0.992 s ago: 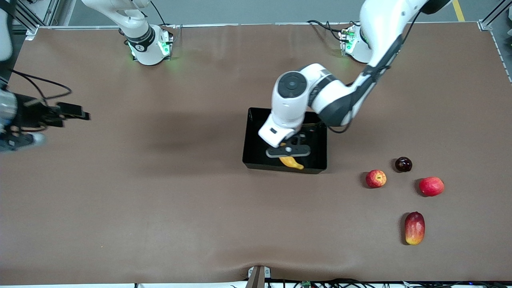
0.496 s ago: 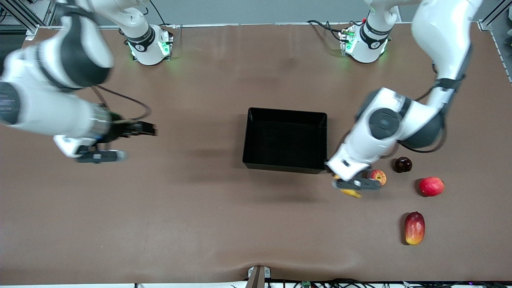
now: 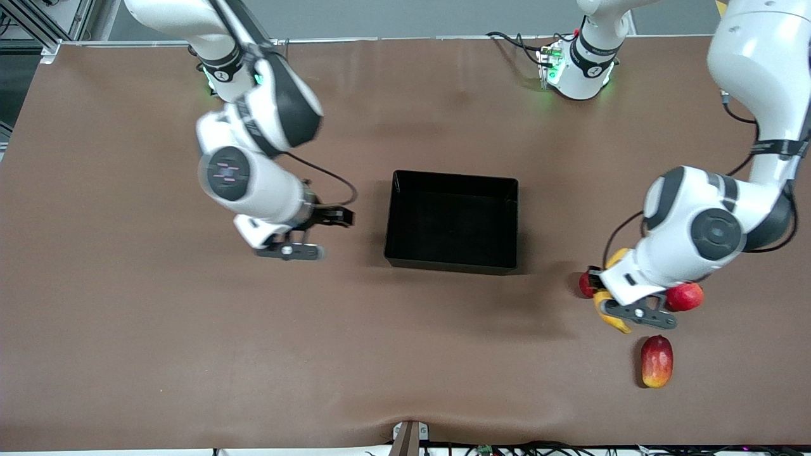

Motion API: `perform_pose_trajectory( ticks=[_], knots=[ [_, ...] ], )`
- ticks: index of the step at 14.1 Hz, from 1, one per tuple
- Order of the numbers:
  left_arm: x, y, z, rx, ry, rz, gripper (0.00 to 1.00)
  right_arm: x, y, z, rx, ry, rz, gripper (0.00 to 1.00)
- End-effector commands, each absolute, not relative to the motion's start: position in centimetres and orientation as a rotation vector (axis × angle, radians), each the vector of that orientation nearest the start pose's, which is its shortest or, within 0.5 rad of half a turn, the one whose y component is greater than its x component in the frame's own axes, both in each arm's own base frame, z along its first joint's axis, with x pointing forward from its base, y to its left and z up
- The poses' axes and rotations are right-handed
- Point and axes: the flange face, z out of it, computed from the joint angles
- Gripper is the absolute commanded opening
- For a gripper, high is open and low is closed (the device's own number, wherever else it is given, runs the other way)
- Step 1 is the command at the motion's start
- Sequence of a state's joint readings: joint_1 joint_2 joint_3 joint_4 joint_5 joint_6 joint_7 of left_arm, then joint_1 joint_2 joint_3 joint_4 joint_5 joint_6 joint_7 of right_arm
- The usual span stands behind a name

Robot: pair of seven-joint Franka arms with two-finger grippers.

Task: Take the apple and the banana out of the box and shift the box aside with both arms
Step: 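Carry the banana out with the left gripper while the right gripper reaches the box, then lower the banana with the left gripper while the right gripper grips the box rim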

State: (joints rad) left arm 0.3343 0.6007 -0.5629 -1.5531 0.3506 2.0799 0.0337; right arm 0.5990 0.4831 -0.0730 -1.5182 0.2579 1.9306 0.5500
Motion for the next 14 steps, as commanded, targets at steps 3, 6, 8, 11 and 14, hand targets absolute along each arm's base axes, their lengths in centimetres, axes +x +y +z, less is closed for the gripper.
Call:
perform_pose_trajectory(
  ticks=[3, 6, 8, 11, 14],
  knots=[
    [71.0, -4.3, 31.0, -3.076, 0.881, -0.031, 0.00, 55.2, 43.9, 29.5, -3.020, 0.177, 0.203, 1.00],
    [71.7, -1.6, 27.5, -3.031, 0.992, -0.078, 0.00, 53.8, 46.5, 25.5, -3.026, 0.167, 0.165, 1.00],
    [72.1, -0.9, 26.2, -3.042, 0.987, -0.135, 0.00, 53.4, 46.5, 24.3, -3.071, 0.122, 0.150, 0.77],
    [72.3, -1.1, 24.5, -3.058, 0.987, -0.159, 0.00, 53.3, 46.3, 23.4, -3.089, 0.118, 0.153, 0.00],
    [72.6, -1.2, 22.4, -3.072, 0.980, -0.215, 0.00, 53.3, 46.4, 23.7, -3.086, 0.120, 0.151, 0.00]
  ],
)
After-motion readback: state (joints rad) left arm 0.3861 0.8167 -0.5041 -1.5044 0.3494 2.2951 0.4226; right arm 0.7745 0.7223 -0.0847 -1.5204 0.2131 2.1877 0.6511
